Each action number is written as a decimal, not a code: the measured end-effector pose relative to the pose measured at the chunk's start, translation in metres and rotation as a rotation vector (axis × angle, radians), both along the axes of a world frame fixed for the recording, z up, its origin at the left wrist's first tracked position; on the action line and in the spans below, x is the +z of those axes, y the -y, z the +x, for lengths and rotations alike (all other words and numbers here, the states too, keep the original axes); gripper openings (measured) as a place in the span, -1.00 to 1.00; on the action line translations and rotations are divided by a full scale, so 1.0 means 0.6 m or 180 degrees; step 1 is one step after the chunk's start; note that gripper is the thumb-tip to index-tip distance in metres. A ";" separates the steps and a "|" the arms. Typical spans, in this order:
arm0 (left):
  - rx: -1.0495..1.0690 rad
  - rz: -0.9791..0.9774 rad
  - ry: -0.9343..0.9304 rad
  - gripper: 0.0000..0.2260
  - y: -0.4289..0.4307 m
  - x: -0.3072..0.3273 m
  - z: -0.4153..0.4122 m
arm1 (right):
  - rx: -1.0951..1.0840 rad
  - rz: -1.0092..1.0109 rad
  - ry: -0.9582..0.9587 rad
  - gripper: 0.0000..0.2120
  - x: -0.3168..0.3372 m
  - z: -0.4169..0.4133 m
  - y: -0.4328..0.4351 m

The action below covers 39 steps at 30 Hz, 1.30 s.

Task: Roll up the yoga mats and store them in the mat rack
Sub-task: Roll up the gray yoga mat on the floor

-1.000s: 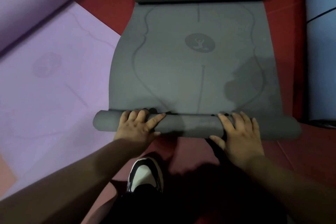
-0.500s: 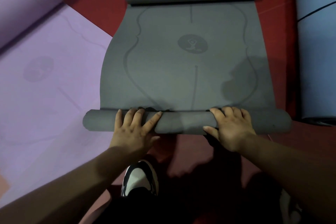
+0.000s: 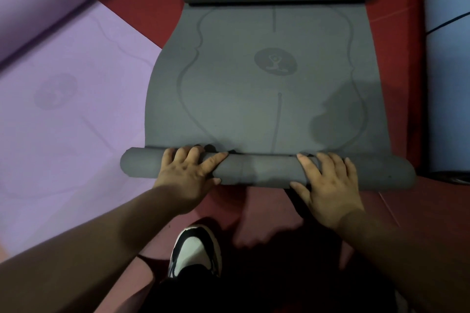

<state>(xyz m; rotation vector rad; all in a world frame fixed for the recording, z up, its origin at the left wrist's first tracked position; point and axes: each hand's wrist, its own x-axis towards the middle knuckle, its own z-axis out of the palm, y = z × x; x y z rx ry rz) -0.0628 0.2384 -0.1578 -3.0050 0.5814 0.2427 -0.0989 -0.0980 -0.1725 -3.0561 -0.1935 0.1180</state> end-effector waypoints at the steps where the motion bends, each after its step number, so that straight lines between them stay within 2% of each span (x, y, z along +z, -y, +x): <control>1: -0.0008 0.0024 -0.0011 -0.44 -0.001 0.002 0.006 | 0.0045 -0.0023 -0.0090 -0.33 0.001 0.010 0.003; 10: -0.0182 -0.0057 0.0108 -0.35 0.019 0.007 -0.003 | 0.0114 -0.0271 -0.0776 -0.25 0.013 0.078 0.017; 15: -0.0148 0.0013 -0.0168 -0.38 0.011 0.004 0.014 | 0.0128 -0.0230 -0.0608 -0.29 0.014 0.067 0.012; 22: -0.0151 -0.0066 -0.0203 -0.42 0.004 0.002 0.029 | 0.0338 0.0056 0.0143 -0.31 -0.002 0.017 0.013; 27: -0.0183 0.0002 -0.0364 -0.40 0.005 0.016 0.052 | 0.0285 -0.0147 -0.0330 -0.28 0.003 0.064 0.015; 30: -0.0303 0.0141 -0.0115 -0.37 0.015 0.020 0.051 | 0.0336 -0.0280 -0.0507 -0.25 0.009 0.089 0.025; 34: -0.0125 0.0317 -0.0256 -0.23 0.020 0.016 0.036 | 0.0383 -0.0348 -0.0623 -0.22 0.017 0.106 0.022; 39: -0.0089 0.0362 -0.0389 -0.19 0.021 0.029 0.059 | 0.0482 -0.0247 -0.0464 -0.24 0.023 0.100 0.025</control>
